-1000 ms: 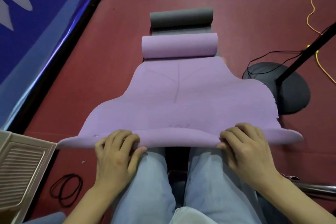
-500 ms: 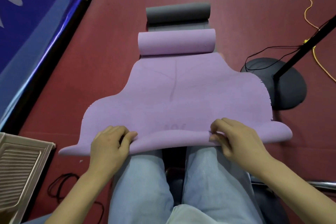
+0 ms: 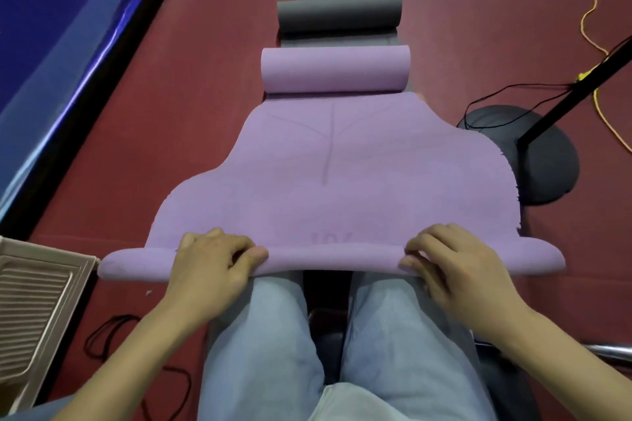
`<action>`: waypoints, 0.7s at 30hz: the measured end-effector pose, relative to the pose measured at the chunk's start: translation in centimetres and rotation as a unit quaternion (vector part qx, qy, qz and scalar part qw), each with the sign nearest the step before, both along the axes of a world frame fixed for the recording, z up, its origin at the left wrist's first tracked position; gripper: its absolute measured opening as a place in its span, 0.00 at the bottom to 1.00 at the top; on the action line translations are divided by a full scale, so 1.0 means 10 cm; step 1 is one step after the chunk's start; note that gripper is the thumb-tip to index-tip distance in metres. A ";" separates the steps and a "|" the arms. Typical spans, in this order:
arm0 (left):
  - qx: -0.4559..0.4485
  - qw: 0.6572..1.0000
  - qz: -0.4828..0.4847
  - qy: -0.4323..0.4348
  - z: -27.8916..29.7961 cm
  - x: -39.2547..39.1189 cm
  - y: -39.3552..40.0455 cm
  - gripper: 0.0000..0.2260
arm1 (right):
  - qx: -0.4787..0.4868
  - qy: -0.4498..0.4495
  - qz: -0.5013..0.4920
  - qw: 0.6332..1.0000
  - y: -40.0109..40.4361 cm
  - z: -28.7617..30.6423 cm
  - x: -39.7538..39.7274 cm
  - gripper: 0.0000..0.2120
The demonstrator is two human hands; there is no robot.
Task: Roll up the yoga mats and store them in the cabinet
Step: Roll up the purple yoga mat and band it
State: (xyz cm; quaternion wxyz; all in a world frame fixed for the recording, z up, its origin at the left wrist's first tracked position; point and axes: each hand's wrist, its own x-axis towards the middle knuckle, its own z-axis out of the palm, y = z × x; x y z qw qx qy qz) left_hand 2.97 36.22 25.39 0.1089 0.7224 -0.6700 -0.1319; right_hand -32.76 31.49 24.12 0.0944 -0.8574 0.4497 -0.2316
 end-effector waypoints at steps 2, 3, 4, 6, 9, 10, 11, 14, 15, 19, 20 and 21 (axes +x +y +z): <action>-0.007 1.000 0.022 -0.008 -0.02 -0.04 -0.04 0.17 | -0.036 0.010 -0.012 0.999 -0.06 -0.04 0.04 0.12; -0.019 0.999 0.031 -0.010 -0.02 -0.05 -0.05 0.17 | -0.052 0.014 -0.017 0.998 -0.07 -0.05 0.07 0.12; -0.024 0.999 0.037 -0.012 -0.03 -0.05 -0.04 0.17 | -0.063 0.018 -0.022 0.998 -0.08 -0.05 0.08 0.11; -0.028 0.999 0.044 -0.013 -0.05 -0.02 -0.02 0.16 | -0.078 0.036 -0.020 0.996 -0.02 0.01 0.09 0.08; -0.055 0.997 0.045 -0.004 -0.04 0.01 -0.04 0.14 | -0.085 0.101 -0.013 0.991 0.09 0.15 0.05 0.12; -0.079 0.996 0.028 -0.025 -0.04 -0.01 -0.04 0.12 | -0.085 0.123 -0.015 0.989 0.11 0.18 0.04 0.17; -0.109 0.992 0.003 -0.060 -0.05 -0.06 -0.03 0.11 | -0.088 0.141 -0.018 0.986 0.12 0.18 0.03 0.20; -0.192 0.965 -0.051 -0.169 -0.10 -0.17 0.05 0.11 | -0.082 0.175 -0.031 0.981 0.09 0.18 0.08 0.21; -0.211 0.957 -0.058 -0.188 -0.11 -0.18 0.09 0.11 | -0.078 0.181 -0.035 0.980 0.08 0.19 0.09 0.20; -0.192 0.958 -0.090 -0.195 -0.08 -0.11 0.19 0.17 | -0.075 0.182 -0.044 0.979 0.05 0.18 0.16 0.13; -0.179 0.959 -0.092 -0.199 -0.08 -0.11 0.18 0.18 | -0.079 0.179 -0.046 0.980 0.03 0.16 0.17 0.12; -0.178 0.960 -0.094 -0.195 -0.10 -0.11 0.16 0.18 | -0.081 0.173 -0.048 0.980 0.01 0.13 0.17 0.12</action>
